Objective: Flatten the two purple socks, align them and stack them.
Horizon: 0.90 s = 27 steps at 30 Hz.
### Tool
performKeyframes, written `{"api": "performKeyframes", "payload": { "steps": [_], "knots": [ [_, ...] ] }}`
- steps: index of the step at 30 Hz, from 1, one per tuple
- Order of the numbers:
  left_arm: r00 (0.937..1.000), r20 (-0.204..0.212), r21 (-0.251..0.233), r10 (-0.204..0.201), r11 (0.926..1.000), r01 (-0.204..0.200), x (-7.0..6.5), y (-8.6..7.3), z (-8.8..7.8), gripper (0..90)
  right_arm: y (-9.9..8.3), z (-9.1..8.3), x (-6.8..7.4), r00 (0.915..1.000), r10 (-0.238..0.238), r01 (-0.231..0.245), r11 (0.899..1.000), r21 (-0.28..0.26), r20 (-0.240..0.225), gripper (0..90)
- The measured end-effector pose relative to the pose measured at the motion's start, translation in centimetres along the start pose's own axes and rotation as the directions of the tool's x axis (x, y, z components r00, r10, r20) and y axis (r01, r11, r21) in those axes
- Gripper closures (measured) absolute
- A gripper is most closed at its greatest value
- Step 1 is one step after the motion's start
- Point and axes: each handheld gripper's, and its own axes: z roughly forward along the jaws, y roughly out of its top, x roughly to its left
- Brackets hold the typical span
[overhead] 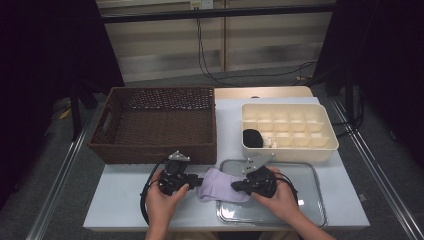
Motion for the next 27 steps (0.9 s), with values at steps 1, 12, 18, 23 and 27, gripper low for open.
{"api": "performKeyframes", "payload": {
  "steps": [1, 12, 18, 23, 27],
  "knots": [
    [1.0000, -0.001, 0.010, 0.000, 1.0000, 0.000, -0.1, -0.1, 0.2, 67.2, 0.0, 0.0, 0.0, 1.0000, -0.007, 0.007, 1.000, 0.000, 0.002, 90.0],
    [0.9992, -0.037, -0.007, 0.015, 0.9999, -0.015, -0.1, -0.1, 0.5, 63.4, 0.9, 0.4, -1.7, 0.9958, 0.004, -0.004, 1.000, -0.004, 0.091, 90.0],
    [0.9991, -0.041, -0.006, 0.013, 0.9999, -0.013, 0.0, -0.2, 0.5, 67.6, 1.2, -0.5, -1.1, 0.9982, 0.020, -0.016, 0.997, -0.076, 0.056, 81.2],
    [0.9982, -0.056, 0.024, 0.024, 0.9995, -0.022, 0.0, -0.4, 1.3, 72.0, 1.0, 0.9, -0.2, 0.9974, -0.039, 0.040, 0.999, -0.007, 0.061, 74.3],
    [0.9981, -0.058, 0.033, 0.023, 0.9992, -0.021, -0.2, -0.2, 1.3, 81.2, 0.8, 1.0, -0.2, 0.9960, -0.049, 0.050, 0.999, -0.011, 0.075, 89.5]
  ]
}}
